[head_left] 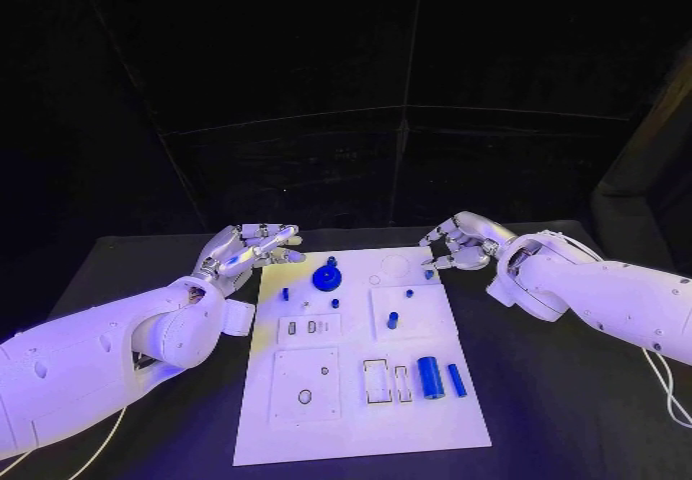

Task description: Assemble the parts on the task board

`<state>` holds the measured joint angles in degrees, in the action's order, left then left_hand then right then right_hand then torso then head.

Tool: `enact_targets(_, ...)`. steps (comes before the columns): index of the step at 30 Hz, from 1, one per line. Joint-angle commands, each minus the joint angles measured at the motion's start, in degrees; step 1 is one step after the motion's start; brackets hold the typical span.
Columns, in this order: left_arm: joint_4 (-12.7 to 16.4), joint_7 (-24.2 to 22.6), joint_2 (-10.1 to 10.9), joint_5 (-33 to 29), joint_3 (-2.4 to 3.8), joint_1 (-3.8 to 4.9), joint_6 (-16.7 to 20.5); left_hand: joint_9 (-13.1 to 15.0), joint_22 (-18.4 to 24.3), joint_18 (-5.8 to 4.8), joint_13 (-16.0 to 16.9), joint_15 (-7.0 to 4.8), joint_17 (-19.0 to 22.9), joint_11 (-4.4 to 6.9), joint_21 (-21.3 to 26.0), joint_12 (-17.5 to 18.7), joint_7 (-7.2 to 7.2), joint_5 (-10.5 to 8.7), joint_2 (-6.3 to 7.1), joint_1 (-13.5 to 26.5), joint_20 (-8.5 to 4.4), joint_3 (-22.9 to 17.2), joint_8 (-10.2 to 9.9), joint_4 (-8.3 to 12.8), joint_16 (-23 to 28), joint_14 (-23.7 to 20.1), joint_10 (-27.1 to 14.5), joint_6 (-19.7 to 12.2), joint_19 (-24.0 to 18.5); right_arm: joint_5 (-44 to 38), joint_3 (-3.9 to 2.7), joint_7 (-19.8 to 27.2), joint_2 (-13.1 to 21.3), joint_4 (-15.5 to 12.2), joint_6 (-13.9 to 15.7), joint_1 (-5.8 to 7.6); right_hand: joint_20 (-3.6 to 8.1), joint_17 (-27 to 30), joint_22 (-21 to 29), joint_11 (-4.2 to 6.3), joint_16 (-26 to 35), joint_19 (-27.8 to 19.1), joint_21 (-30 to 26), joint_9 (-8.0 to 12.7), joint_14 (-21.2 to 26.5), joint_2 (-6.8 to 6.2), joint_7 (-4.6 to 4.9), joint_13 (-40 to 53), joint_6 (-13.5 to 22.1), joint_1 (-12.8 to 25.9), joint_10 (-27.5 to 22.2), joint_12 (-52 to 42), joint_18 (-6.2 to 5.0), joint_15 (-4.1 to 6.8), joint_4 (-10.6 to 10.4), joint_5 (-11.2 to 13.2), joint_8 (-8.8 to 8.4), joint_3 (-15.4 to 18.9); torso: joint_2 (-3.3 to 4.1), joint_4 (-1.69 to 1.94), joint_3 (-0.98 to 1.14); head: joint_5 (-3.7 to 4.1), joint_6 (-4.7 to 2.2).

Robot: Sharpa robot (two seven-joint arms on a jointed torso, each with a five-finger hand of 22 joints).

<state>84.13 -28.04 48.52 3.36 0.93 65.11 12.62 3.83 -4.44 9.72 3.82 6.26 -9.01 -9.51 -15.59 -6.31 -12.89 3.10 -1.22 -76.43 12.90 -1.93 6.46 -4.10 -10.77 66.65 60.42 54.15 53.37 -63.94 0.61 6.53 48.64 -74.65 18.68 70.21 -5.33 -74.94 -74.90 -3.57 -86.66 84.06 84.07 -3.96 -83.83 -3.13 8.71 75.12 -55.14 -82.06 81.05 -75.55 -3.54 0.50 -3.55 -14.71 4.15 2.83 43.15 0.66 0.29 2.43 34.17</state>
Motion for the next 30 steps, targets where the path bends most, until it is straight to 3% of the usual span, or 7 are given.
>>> enact_targets(1,-0.1,-0.7,-0.3,0.2,0.04,0.05,-0.8,0.0,0.1,0.89,0.0,0.18,-0.1,-0.06,0.3,0.3,-0.13,-0.18,-0.51,0.1,0.1,0.0,-0.3,0.4,0.3,0.2,0.3,0.5,0.5,2.4,0.0,3.1,0.0,1.0,-1.2,0.06,0.04,-7.3,-1.4,0.02,-0.1,-0.1,-0.4,0.1,-4.4,0.06,-0.09,2.7,0.0,-0.5,-0.5,0.4,0.7,0.29,0.5,-0.3,0.09,0.0,0.06,0.09,-0.06,0.34,0.06)
enact_targets(3,-0.2,-0.7,-0.5,0.2,0.04,0.04,-0.9,0.0,0.1,0.89,0.0,0.18,-0.1,-0.06,0.3,0.3,-0.13,-0.18,-0.51,0.1,0.1,0.0,-0.3,0.4,0.3,0.2,0.3,0.5,0.5,2.1,0.0,3.2,-0.3,2.0,-1.3,-0.03,0.06,-7.3,-1.4,0.0,-0.1,-0.1,-0.4,0.1,-4.4,0.1,-0.07,2.5,0.1,-0.6,-0.6,0.6,0.69,0.28,0.6,-0.5,0.01,-0.1,0.09,0.12,0.01,0.33,0.14)
enact_targets(8,-0.4,-0.7,-0.7,0.2,0.04,0.0,-1.0,0.0,0.1,0.89,0.0,0.16,-0.1,-0.03,0.4,0.3,-0.09,-0.17,-0.56,0.1,0.09,0.0,-0.3,0.4,0.3,0.2,0.3,0.5,0.5,1.8,0.0,3.5,-0.8,3.9,-1.5,-0.59,0.07,-7.4,-1.4,-0.03,-0.1,-0.1,-0.4,0.1,-4.5,0.18,-0.01,2.4,0.4,-0.6,-0.7,0.7,0.7,0.27,0.8,-0.7,-0.13,-0.1,0.0,0.28,-0.21,0.47,0.29)
enact_targets(11,-0.5,-0.7,-0.8,0.2,0.04,-0.02,-1.0,0.0,0.1,0.89,0.0,0.16,-0.1,-0.03,0.4,0.3,-0.09,-0.17,-0.56,0.1,0.09,0.0,-0.3,0.4,0.3,0.2,0.3,0.5,0.5,1.5,0.0,3.6,-1.0,4.8,-1.6,-1.06,0.07,-7.4,-1.4,-0.05,-0.1,-0.1,-0.4,0.1,-4.5,0.21,0.01,2.4,0.6,-0.7,-0.7,0.8,0.69,0.26,0.9,-0.8,-0.19,-0.1,0.02,0.34,-0.23,0.4,0.37)
enact_targets(14,-0.6,-0.7,-0.8,0.2,0.03,-0.04,-1.0,0.0,0.1,0.89,0.0,0.16,-0.1,-0.03,0.4,0.3,-0.09,-0.17,-0.56,0.1,0.09,0.0,-0.3,0.4,0.3,0.2,0.3,0.5,0.5,1.3,0.0,3.7,-1.3,5.5,-1.8,-1.4,0.07,-7.5,-1.4,-0.06,-0.1,-0.1,-0.4,0.1,-4.5,0.23,0.02,2.4,0.6,-0.7,-0.8,0.8,0.69,0.25,0.9,-0.8,-0.2,-0.1,0.03,0.15,-0.18,0.21,0.48)
enact_targets(20,-0.7,-0.7,-0.8,0.2,0.03,-0.08,-1.0,0.0,0.1,0.89,0.0,0.16,-0.1,-0.03,0.4,0.3,-0.09,-0.17,-0.56,0.1,0.09,0.0,-0.3,0.4,0.3,0.2,0.3,0.5,0.5,1.1,0.0,3.8,-1.4,5.8,-2.6,-2.0,0.07,-7.6,-1.5,-0.09,-0.2,-0.1,-0.4,0.2,-4.5,0.29,0.05,2.4,0.7,-0.6,-0.7,0.8,0.71,0.24,0.9,-1.0,-0.23,-0.1,-0.02,0.17,-0.28,0.24,0.65)
enact_targets(30,-0.8,-0.7,-0.9,0.2,0.03,-0.09,-1.1,0.0,0.1,0.89,0.0,0.16,-0.1,-0.03,0.4,0.3,-0.09,-0.17,-0.56,0.1,0.09,0.0,-0.3,0.4,0.3,0.2,0.3,0.5,0.5,0.8,0.0,3.8,-1.5,5.9,-3.2,-2.89,0.02,-7.8,-1.6,-0.15,-0.3,0.0,-0.3,0.0,-4.6,0.79,0.13,2.6,0.1,-0.3,-0.5,0.5,0.75,0.18,1.0,-1.4,0.13,-0.2,-0.02,0.13,-0.23,0.32,0.75)
